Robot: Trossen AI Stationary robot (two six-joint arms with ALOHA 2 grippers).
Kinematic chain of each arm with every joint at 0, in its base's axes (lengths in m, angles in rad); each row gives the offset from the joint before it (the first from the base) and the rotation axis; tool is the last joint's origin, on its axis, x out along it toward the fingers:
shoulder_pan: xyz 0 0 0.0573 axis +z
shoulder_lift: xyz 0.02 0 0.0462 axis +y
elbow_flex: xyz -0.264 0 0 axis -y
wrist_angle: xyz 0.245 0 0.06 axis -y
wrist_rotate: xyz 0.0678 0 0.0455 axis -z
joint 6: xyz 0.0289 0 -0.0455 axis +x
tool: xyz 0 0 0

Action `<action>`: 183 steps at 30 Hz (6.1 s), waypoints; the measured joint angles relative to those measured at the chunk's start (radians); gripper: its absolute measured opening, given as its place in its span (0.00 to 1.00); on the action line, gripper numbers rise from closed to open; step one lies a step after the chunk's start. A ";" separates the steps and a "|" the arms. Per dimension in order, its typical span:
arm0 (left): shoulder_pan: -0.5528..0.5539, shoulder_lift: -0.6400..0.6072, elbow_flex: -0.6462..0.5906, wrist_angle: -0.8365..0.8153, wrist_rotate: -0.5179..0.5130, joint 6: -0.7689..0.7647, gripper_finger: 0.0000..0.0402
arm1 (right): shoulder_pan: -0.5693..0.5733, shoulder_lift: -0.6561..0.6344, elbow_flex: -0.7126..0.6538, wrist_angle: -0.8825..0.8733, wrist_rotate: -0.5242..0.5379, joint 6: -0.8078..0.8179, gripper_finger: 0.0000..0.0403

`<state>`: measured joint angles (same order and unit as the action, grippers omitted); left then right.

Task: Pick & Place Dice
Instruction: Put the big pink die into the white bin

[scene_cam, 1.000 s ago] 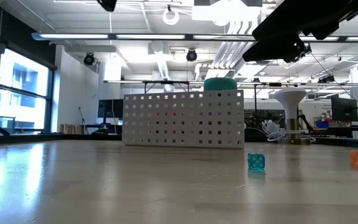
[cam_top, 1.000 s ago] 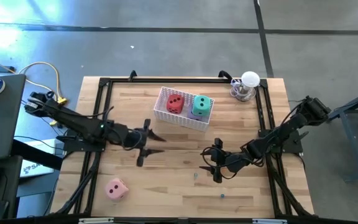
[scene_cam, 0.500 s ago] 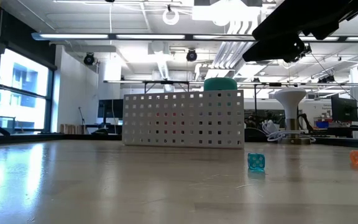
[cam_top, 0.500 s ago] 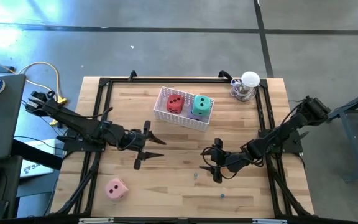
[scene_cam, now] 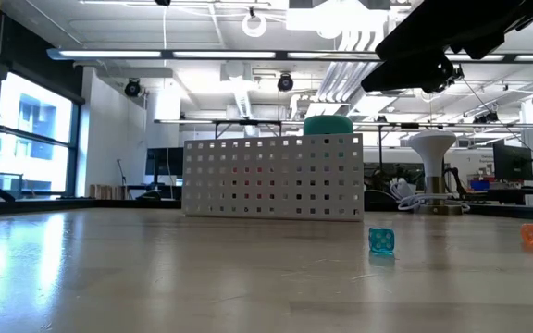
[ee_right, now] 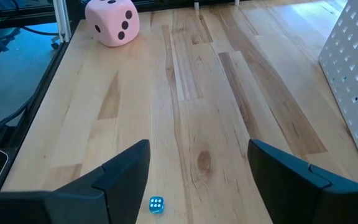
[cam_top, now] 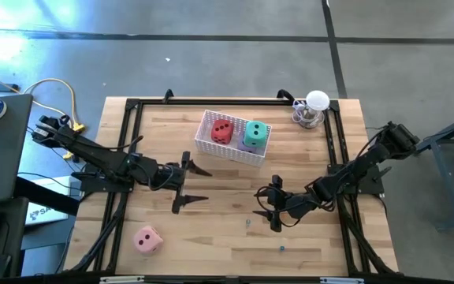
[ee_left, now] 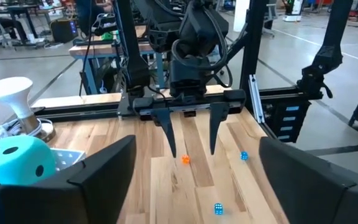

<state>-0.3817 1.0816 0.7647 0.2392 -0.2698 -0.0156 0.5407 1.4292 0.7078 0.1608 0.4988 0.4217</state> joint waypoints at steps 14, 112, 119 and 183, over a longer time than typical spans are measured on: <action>0.000 0.000 0.000 -0.061 -0.007 0.001 1.00 | 0.000 0.000 0.000 0.000 0.000 0.000 0.65; -0.661 0.516 0.459 -1.332 0.170 -0.471 1.00 | -0.031 0.000 0.000 -0.025 0.000 0.023 0.65; -0.661 0.520 0.459 -1.332 0.170 -0.471 1.00 | -0.031 0.000 0.000 -0.025 0.000 0.023 0.65; -0.475 0.559 0.293 -0.952 0.293 -0.558 1.00 | -0.031 0.000 0.000 -0.030 0.000 0.023 0.65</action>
<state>-0.8567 1.6409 1.0579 -0.7129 0.0236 -0.5732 0.5095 1.4292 0.7074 0.1307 0.4984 0.4442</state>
